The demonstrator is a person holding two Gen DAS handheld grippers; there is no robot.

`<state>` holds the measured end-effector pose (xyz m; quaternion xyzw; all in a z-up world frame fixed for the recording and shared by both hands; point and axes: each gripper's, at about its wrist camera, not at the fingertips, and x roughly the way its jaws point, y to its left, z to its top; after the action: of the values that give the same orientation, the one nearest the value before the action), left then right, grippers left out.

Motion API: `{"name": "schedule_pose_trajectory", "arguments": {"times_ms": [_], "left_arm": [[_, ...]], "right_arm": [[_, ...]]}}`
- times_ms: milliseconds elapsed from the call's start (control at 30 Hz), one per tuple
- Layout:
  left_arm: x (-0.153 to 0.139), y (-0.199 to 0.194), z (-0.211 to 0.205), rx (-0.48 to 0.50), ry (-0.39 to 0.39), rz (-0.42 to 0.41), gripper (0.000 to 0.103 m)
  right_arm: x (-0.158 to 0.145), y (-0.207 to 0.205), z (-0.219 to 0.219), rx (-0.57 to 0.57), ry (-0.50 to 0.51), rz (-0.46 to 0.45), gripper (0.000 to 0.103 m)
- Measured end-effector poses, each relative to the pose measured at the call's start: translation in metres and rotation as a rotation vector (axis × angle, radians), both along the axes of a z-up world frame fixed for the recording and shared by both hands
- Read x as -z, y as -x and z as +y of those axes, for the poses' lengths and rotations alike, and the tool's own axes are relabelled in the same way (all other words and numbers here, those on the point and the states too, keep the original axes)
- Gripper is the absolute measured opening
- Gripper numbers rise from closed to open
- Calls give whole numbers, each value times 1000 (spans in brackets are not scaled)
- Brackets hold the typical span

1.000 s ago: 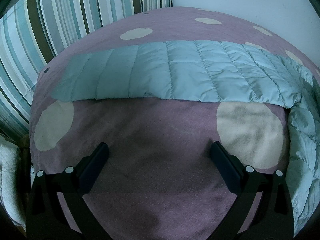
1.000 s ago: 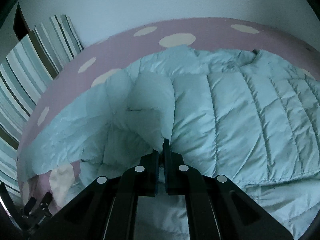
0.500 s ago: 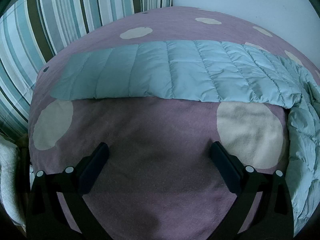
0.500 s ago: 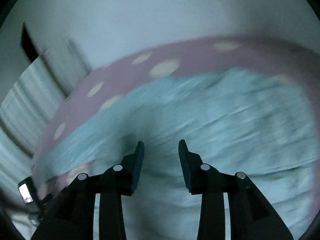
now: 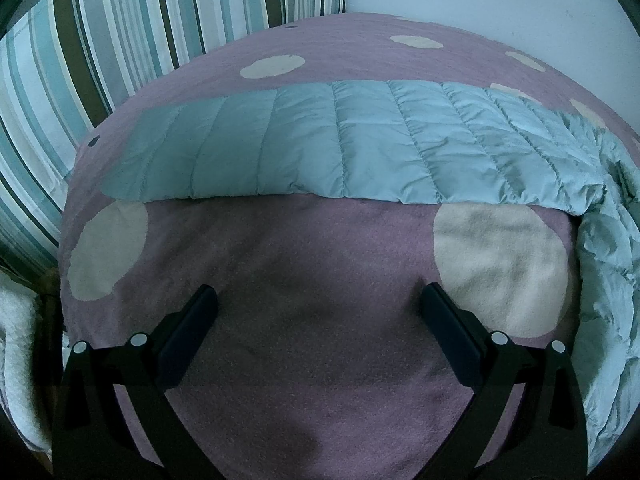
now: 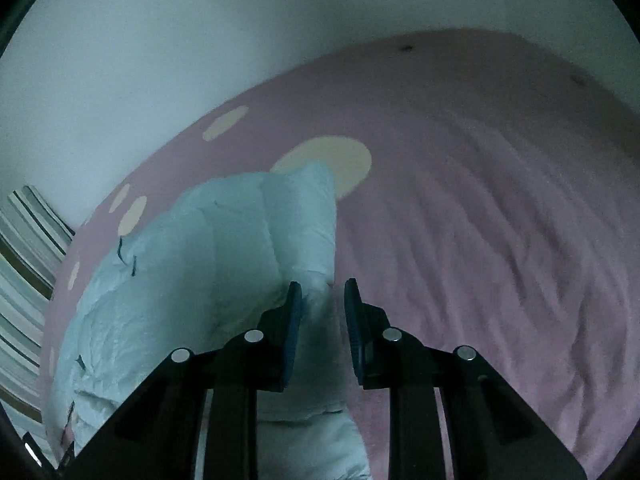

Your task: Fold large clothes

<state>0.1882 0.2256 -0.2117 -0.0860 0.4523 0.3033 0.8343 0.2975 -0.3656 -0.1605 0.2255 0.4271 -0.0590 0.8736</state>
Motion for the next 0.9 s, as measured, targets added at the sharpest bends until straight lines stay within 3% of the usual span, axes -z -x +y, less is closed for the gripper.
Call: {"name": "schedule_pose_trajectory", "arguments": {"times_ms": [67,233,400,567,900], "left_arm": [[0,0,-1,0,-5,3,101],[1,1,-1,2,-8,6,101],[1,3,0,3,-4,5,101],[-1,4,2,4,-1,3,101],[-1,1,0,2,-7,8,101]], "right_arm": [[12,-1,6,-22,-5,25,16],[32,-7,11,-56,-6,63,16],[4,-4,4,-40,17,17,16],[-10,-30,-7,-11,9,-29,16],[30,-81,5,-56,52,79,16]]}}
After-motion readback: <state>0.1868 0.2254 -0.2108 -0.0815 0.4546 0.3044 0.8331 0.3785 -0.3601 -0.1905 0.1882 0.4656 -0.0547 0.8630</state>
